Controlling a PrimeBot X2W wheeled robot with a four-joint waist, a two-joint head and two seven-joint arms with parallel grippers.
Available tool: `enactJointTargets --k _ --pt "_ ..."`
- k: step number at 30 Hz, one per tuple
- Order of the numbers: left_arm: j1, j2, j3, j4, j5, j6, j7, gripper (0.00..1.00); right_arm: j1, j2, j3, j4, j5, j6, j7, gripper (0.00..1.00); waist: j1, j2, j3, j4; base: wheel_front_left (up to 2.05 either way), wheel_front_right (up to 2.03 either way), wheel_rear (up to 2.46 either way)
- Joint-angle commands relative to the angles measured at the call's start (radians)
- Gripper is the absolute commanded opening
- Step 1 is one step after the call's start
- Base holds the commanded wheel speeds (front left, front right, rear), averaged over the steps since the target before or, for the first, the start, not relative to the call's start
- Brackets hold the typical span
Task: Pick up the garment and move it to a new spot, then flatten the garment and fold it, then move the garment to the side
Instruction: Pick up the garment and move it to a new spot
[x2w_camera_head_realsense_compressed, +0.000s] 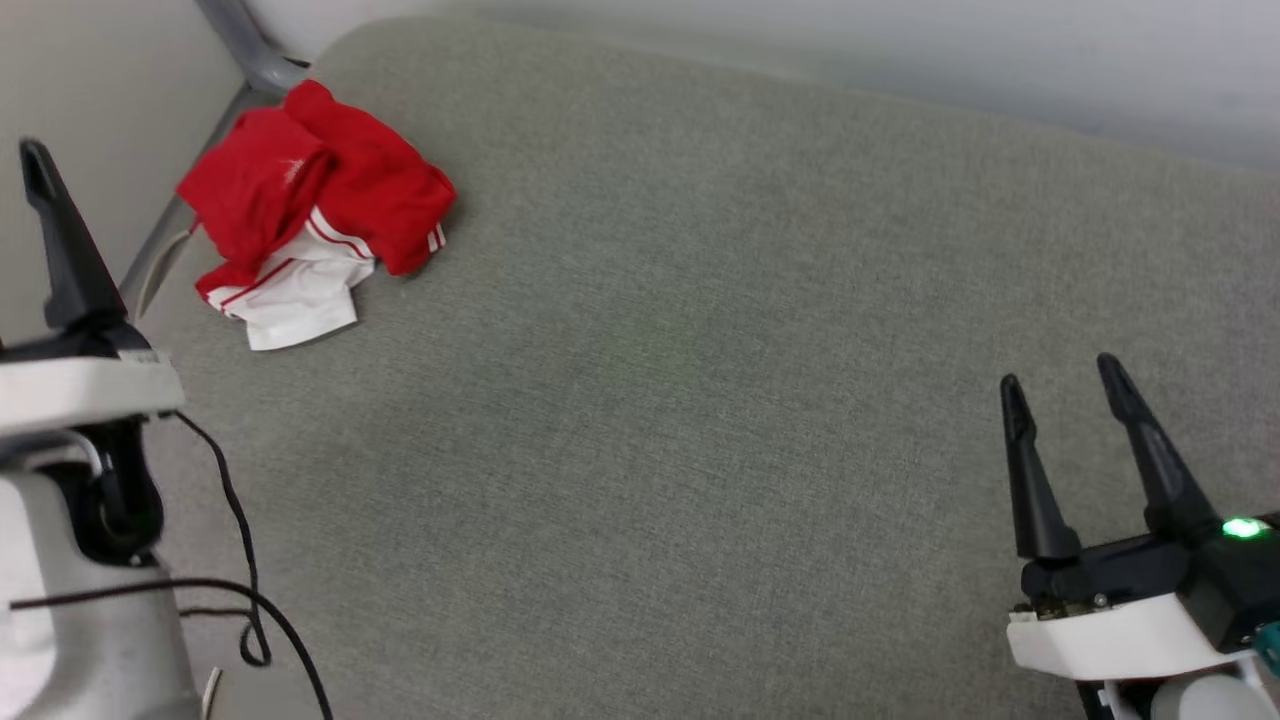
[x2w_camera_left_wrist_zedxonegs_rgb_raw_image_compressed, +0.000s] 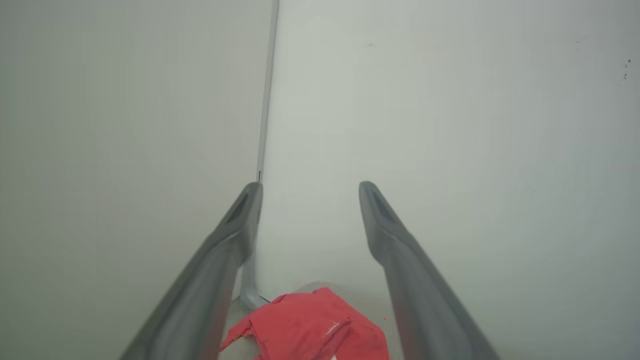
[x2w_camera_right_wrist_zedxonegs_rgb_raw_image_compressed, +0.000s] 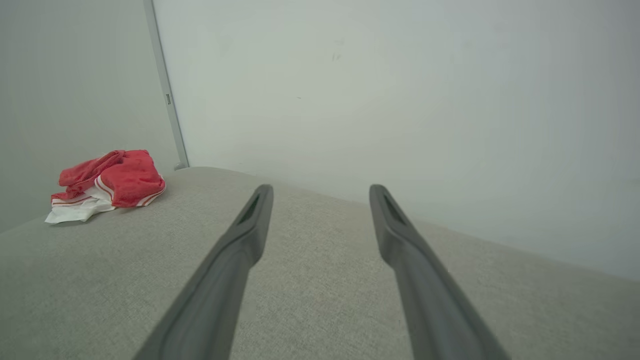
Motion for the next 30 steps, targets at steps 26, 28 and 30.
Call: enactJointTargets --k 26,28,30 --pt "-0.505 0.534 -0.417 0.596 -0.679 -0.005 0.799 1.0 -0.135 -0.086 -0.038 -0.172 -0.038 -0.001 -0.002 1.0 -0.0001 0.0 0.382 -0.142 0.0 0.0 0.0" --pt "-0.52 0.538 -0.431 0.634 -0.673 -0.005 0.826 1.0 -0.139 -0.091 -0.043 -0.179 -0.038 -0.001 -0.002 1.0 -0.0001 0.0 0.399 -0.144 0.0 0.0 0.0" --pt "-0.526 0.538 -0.44 0.654 -0.669 -0.005 0.84 1.0 -0.141 -0.092 -0.043 -0.183 -0.038 -0.001 -0.002 1.0 -0.0001 0.0 0.408 -0.146 0.0 0.0 0.0"
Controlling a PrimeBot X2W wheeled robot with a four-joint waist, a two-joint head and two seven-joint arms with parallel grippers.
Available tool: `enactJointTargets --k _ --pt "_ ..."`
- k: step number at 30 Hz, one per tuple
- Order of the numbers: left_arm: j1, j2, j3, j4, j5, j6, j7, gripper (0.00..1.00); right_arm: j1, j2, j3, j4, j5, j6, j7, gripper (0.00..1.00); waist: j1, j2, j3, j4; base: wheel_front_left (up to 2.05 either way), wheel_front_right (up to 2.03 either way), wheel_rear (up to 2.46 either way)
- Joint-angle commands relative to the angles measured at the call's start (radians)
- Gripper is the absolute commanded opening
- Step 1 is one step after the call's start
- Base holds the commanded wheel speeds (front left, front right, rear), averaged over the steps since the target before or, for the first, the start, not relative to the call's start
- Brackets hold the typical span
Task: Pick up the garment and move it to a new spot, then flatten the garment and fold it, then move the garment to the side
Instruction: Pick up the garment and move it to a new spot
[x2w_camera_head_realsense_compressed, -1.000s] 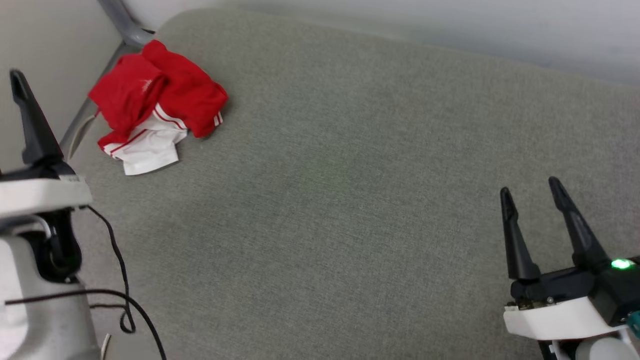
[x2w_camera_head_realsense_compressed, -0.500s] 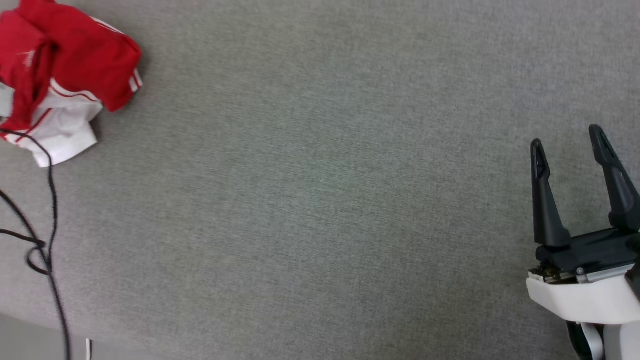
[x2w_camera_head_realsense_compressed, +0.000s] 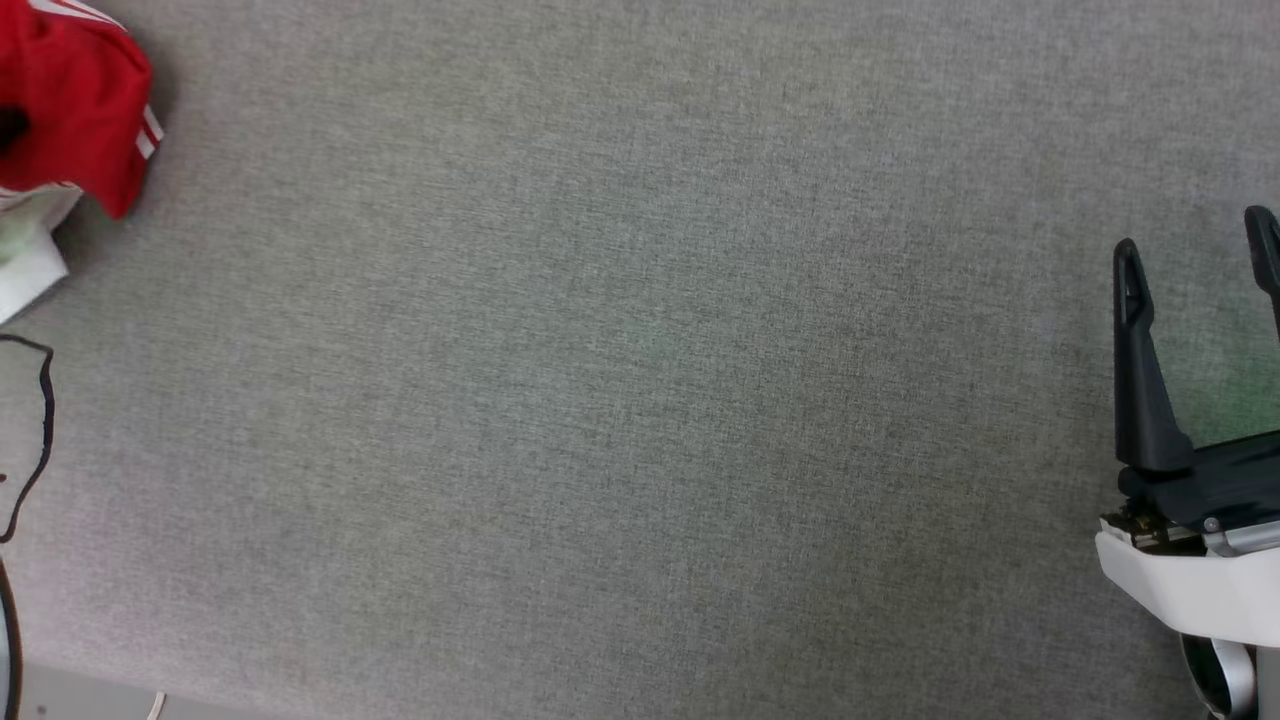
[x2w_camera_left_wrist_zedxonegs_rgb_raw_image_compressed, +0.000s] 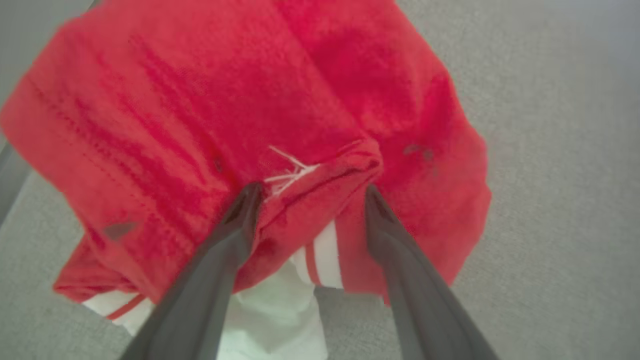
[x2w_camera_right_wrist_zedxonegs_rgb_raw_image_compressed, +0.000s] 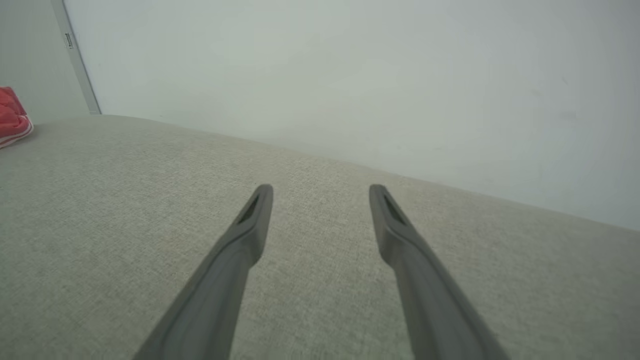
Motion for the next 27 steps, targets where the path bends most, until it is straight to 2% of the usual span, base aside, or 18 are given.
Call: enactJointTargets --k 1,6,11,12,13,16,21,27 --pt "-0.009 -0.003 -0.006 0.006 0.008 0.002 0.004 1.0 -0.015 -0.004 -0.001 -0.006 0.002 -0.001 -0.002 1.0 -0.0001 0.0 0.012 -0.005 0.0 0.0 0.0" --pt "-0.007 -0.038 -0.067 0.095 0.026 0.003 0.087 1.0 -0.023 -0.008 -0.002 -0.016 0.0 -0.001 -0.002 1.0 -0.0001 0.0 0.033 -0.014 0.0 0.0 0.0" --pt "0.018 -0.065 -0.112 0.152 0.042 0.001 0.097 1.0 -0.02 0.001 -0.002 -0.02 0.002 -0.001 -0.002 1.0 -0.0001 0.0 0.03 -0.021 0.0 0.0 0.0" --pt "0.021 -0.062 -0.119 0.157 0.045 0.001 0.095 0.14 -0.02 0.003 -0.003 -0.02 0.002 -0.001 -0.002 1.0 -0.0001 0.0 0.027 -0.021 0.0 0.0 0.0" --pt "0.022 -0.055 -0.128 0.157 0.052 0.001 0.088 0.0 -0.02 0.005 -0.004 -0.019 0.003 -0.001 -0.002 1.0 -0.0001 0.0 0.023 -0.022 0.0 0.0 0.0" --pt "0.005 -0.038 -0.143 0.11 0.052 0.0 0.034 0.0 -0.013 0.012 -0.009 -0.012 0.008 -0.001 -0.002 1.0 -0.0001 0.0 0.003 -0.015 0.0 0.0 0.0" --pt "-0.036 0.029 -0.187 0.021 0.062 0.0 -0.069 0.0 -0.014 0.022 0.001 0.005 0.019 -0.001 -0.002 1.0 -0.0001 0.0 -0.048 -0.007 0.0 0.0 0.0" --pt "-0.073 0.081 -0.277 -0.104 0.079 0.0 -0.138 0.0 -0.004 0.049 0.01 0.034 0.028 -0.001 -0.002 1.0 -0.0001 0.0 -0.136 -0.008 0.0 0.0 0.0"
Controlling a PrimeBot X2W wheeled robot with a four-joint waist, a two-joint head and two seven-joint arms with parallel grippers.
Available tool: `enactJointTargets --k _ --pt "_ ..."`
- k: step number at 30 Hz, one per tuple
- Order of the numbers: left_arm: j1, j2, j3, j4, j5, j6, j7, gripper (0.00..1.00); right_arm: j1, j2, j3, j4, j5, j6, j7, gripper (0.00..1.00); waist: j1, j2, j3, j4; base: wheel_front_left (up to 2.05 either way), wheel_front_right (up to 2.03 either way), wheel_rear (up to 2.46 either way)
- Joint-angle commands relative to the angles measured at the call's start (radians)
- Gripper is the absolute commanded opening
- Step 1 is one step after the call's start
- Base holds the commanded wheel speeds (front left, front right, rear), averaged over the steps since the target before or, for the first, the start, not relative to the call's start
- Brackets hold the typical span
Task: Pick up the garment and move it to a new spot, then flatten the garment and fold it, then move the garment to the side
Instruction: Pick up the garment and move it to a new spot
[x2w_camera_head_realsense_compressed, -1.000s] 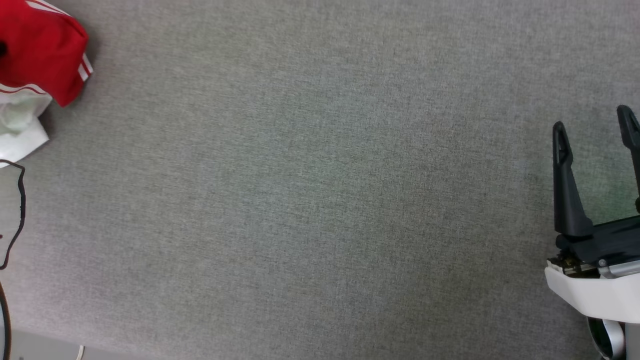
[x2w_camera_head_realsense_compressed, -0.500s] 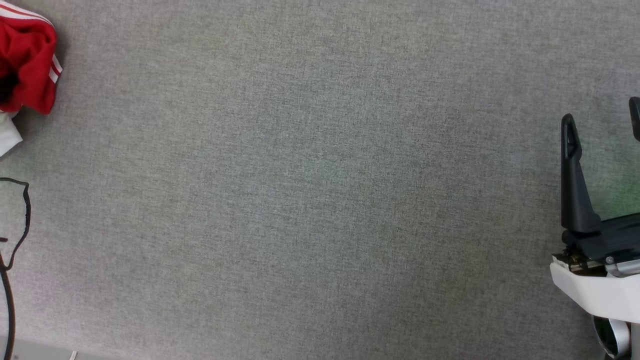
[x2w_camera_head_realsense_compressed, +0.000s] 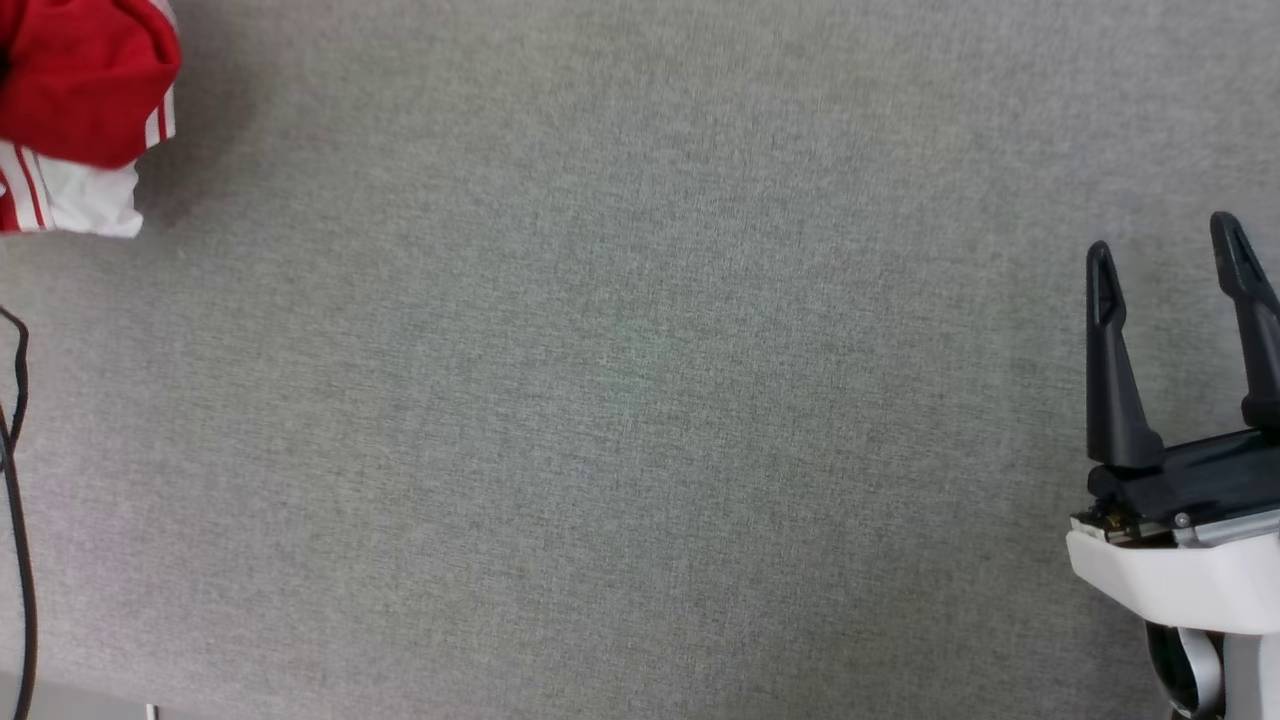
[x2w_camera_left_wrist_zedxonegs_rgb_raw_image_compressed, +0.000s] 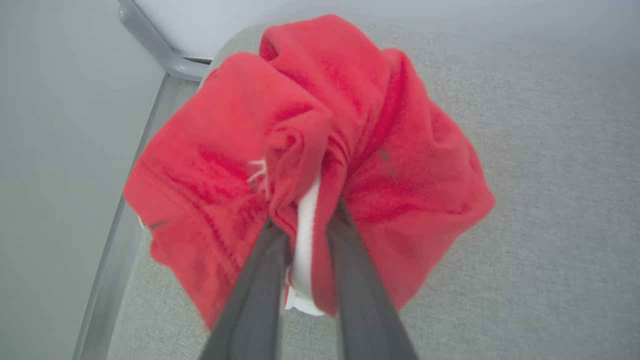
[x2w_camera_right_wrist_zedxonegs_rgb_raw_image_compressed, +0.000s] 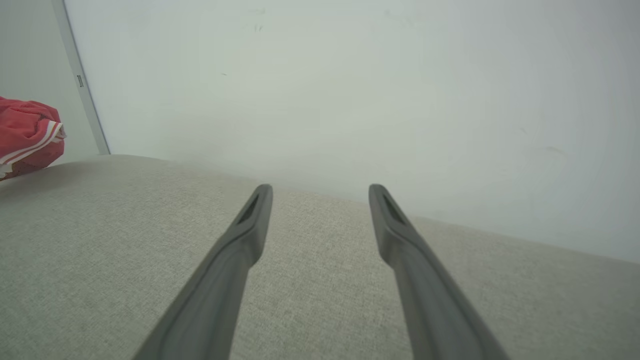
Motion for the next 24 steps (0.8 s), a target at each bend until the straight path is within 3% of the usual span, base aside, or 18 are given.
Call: enactJointTargets --k 1,6,10,15,16,24 --pt "-0.021 0.013 -0.025 -0.04 0.003 0.0 -0.012 0.0 0.01 0.012 0.0 0.006 0.005 -0.001 -0.002 1.0 0.0 0.0 -0.048 -0.002 0.0 0.0 0.0" --pt "-0.048 0.031 -0.108 -0.182 0.025 0.0 -0.018 0.0 0.026 0.034 -0.003 0.022 0.018 -0.001 -0.002 1.0 0.0 0.0 -0.113 -0.018 0.0 0.0 0.0" --pt "-0.073 0.014 -0.169 -0.304 0.055 0.0 -0.009 0.0 0.036 0.048 -0.008 0.028 0.025 -0.001 -0.002 1.0 0.0 0.0 -0.153 -0.043 0.0 0.0 0.0" --pt "-0.104 -0.039 -0.25 -0.42 0.072 0.0 0.003 0.0 0.04 0.059 -0.005 0.031 0.035 -0.001 -0.002 1.0 0.0 0.0 -0.187 -0.094 0.0 0.0 0.0" --pt "-0.121 -0.088 -0.314 -0.467 0.059 0.0 0.015 0.0 0.036 0.063 -0.004 0.034 0.043 -0.001 -0.002 1.0 0.0 0.0 -0.197 -0.131 0.0 0.0 0.0" --pt "-0.181 -0.215 -0.541 -0.526 0.064 0.0 0.024 0.0 0.027 0.065 -0.01 0.041 0.097 -0.001 -0.002 1.0 0.0 0.0 -0.194 -0.231 0.0 0.0 0.0"
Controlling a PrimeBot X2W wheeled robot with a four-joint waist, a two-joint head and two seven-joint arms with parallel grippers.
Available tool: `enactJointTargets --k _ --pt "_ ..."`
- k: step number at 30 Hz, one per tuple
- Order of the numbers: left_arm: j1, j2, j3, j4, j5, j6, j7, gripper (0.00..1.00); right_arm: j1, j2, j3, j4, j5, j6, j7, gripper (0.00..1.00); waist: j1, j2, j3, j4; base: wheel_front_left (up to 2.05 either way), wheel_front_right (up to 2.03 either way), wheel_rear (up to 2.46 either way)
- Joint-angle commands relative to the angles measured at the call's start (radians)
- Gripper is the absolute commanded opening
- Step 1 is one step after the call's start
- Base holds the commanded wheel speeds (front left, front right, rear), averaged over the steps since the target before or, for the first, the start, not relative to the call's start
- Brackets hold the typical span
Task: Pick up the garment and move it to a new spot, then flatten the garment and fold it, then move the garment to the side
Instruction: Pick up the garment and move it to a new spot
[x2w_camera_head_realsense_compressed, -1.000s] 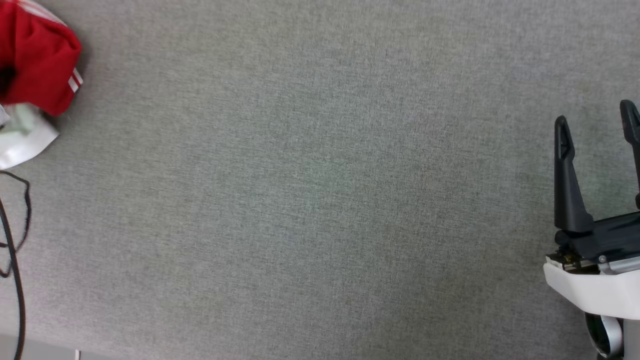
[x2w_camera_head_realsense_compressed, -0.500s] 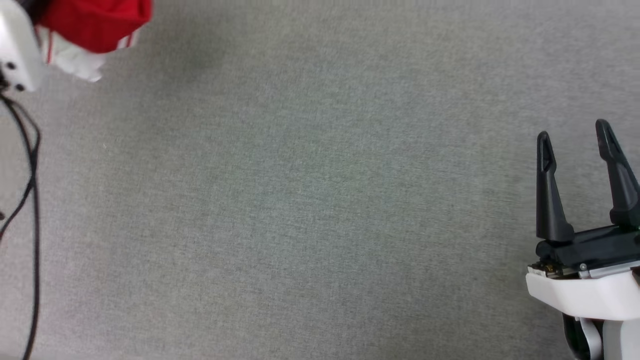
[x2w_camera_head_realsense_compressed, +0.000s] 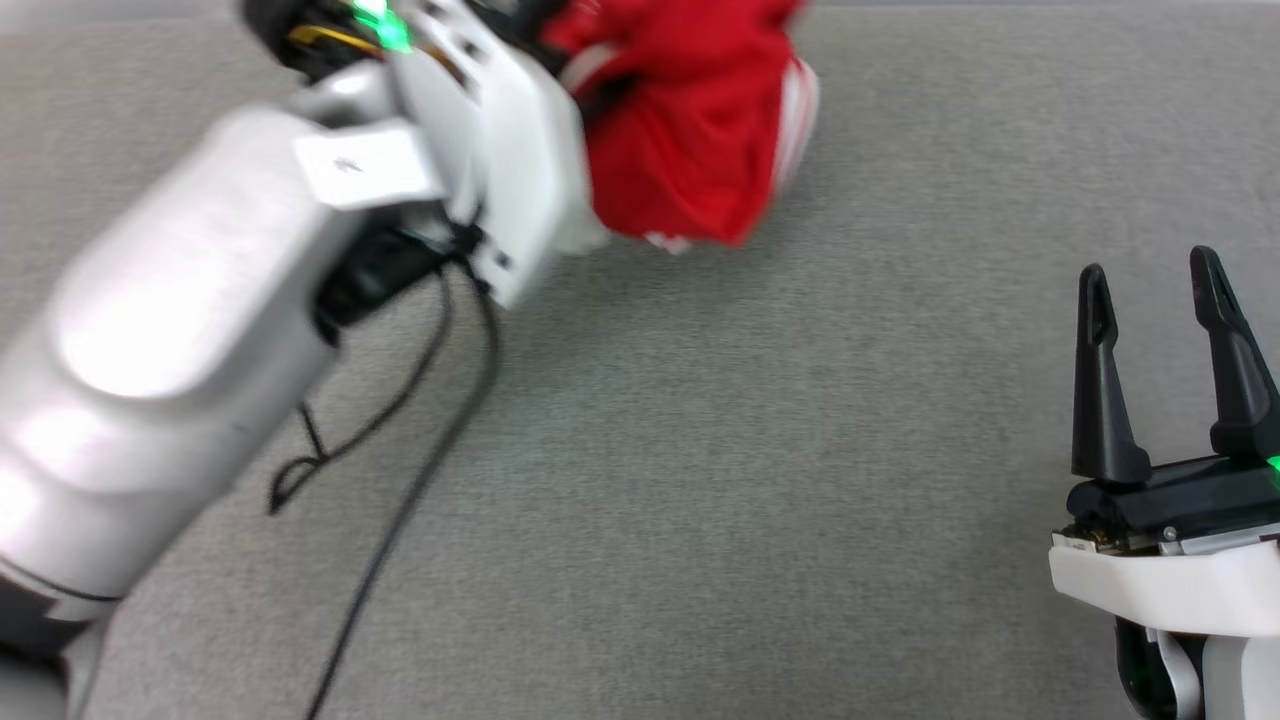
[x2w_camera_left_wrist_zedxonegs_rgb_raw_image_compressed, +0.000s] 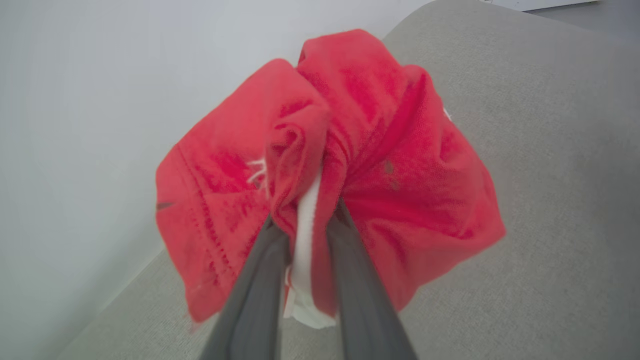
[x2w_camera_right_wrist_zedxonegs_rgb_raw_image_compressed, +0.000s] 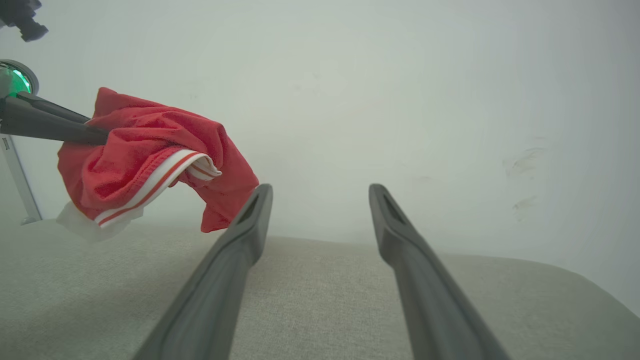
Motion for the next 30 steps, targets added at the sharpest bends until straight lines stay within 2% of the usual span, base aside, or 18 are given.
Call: enactJointTargets --k 1,5,11,19,22,23,24,25,30 --pt "-0.015 -0.029 -0.059 -0.006 -0.009 0.0 -0.007 0.0 -0.007 0.003 -0.001 0.002 0.015 -0.001 -0.002 1.0 0.0001 0.0 0.003 -0.046 0.0 0.0 0.0" --pt "-0.004 -0.08 -0.186 -0.001 -0.029 0.0 -0.034 0.0 -0.005 0.004 0.0 0.006 0.036 -0.001 -0.002 1.0 0.0001 0.0 0.008 -0.088 0.0 0.0 0.0" --pt "0.058 -0.111 -0.361 0.044 -0.066 0.0 -0.067 0.0 -0.007 0.004 -0.008 0.008 0.051 -0.001 -0.002 1.0 0.0001 0.0 0.018 -0.116 0.0 0.0 0.0" --pt "0.219 -0.121 -0.399 0.057 -0.069 0.0 0.036 0.0 -0.006 0.004 -0.011 0.015 0.048 -0.001 -0.002 1.0 0.0001 0.0 0.015 -0.112 0.0 0.0 0.0" --pt "0.251 -0.121 -0.4 0.061 -0.057 0.0 0.017 0.0 0.001 0.004 -0.008 0.019 0.041 -0.001 -0.002 1.0 0.0001 0.0 0.002 -0.103 0.0 0.0 0.0" --pt "0.249 -0.123 -0.399 0.069 -0.054 0.0 -0.011 0.39 0.006 0.004 -0.007 0.021 0.04 -0.001 -0.002 1.0 0.0001 0.0 -0.005 -0.099 0.0 0.0 0.0" --pt "0.241 -0.123 -0.398 0.079 -0.048 0.0 -0.05 1.0 0.01 0.004 -0.006 0.023 0.04 -0.001 -0.002 1.0 0.0001 0.0 -0.013 -0.097 0.0 0.0 0.0" --pt "0.241 -0.123 -0.398 0.079 -0.048 0.0 -0.05 1.0 0.01 0.004 -0.006 0.023 0.04 -0.001 -0.002 1.0 0.0001 0.0 -0.013 -0.097 0.0 0.0 0.0" --pt "0.23 -0.127 -0.336 0.132 -0.031 0.009 -0.266 1.0 0.037 0.004 -0.006 0.035 0.032 -0.001 -0.002 1.0 0.0001 0.0 -0.065 -0.088 0.0 0.0 0.0"
